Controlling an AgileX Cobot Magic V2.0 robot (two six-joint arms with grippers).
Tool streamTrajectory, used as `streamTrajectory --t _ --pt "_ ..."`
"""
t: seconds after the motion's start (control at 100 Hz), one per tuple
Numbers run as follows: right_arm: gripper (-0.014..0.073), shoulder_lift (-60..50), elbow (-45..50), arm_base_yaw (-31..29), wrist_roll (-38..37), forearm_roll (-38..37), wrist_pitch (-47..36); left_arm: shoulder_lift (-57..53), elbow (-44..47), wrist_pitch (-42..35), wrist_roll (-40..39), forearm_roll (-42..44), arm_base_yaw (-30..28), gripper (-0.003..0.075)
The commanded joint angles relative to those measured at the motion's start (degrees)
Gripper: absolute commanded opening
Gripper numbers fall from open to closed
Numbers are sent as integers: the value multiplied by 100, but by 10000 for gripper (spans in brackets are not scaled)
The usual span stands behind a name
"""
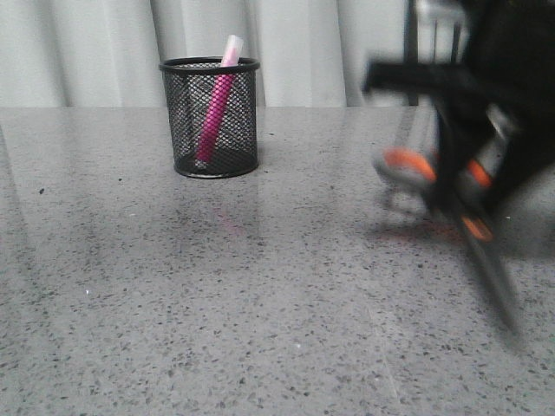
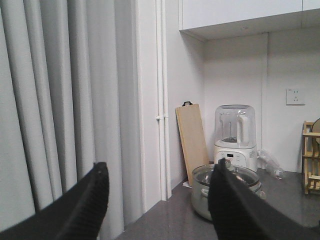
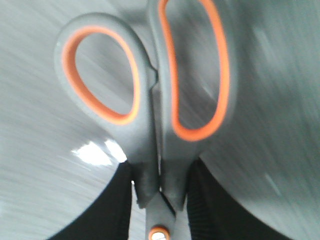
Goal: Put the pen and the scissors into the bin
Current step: 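Lift the scissors and carry them above the mesh cup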
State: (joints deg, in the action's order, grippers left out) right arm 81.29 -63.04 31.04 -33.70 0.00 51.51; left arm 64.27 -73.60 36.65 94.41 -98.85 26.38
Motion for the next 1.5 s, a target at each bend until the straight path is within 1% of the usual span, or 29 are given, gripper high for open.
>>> streamTrajectory --t 0.0,0.01,0.1,0.15,0.29,0.36,0.43,0.5,0.68,0.9,1.14,1.27,1.38,1.43,1.49 --pt "-76 -393 -840 10 353 -134 -760 -161 -138 122 -69 -253 37 410" --pt "-76 -393 -1025 10 414 -135 -897 -161 -138 122 -69 -253 37 410" --pt "-76 -351 -1685 67 875 -151 -1564 -203 -138 164 -69 -253 37 410" --pt "-76 -287 -1966 119 1151 -148 -2210 -228 -138 164 -69 -253 37 405" --pt "-76 -25 -2078 259 1829 -172 -4013 -348 -138 164 -69 -97 37 355" --pt "-76 202 -2078 281 2096 -172 -4511 -447 -138 164 -69 68 37 324" --pt "-76 473 -2078 281 2273 -213 -4831 -553 -138 164 -69 268 37 302" --pt "-76 741 -2078 281 2383 -348 -5151 -668 -138 138 -69 483 37 293" --pt "-76 1336 -2078 281 2431 -914 -5804 -873 -138 116 -97 928 37 293" --pt "-76 1766 -2056 281 2431 -930 -6084 -976 -85 -112 -661 1483 37 294" --pt "-76 1842 -1492 281 2431 -930 -6781 -1042 188 -200 -675 1509 37 294" --pt "-76 1842 -1193 281 2431 -930 -6954 -1042 243 -266 -675 1509 37 294" --pt "-74 1842 -1124 281 2431 -930 -7103 -1042 253 -276 -675 1509 37 294" --pt "-57 1842 -1124 281 2431 -930 -7145 -1042 253 -276 -675 1498 37 294" --pt "-4 1842 -1124 281 2431 -930 -7223 -1042 253 -276 -675 1498 37 294"
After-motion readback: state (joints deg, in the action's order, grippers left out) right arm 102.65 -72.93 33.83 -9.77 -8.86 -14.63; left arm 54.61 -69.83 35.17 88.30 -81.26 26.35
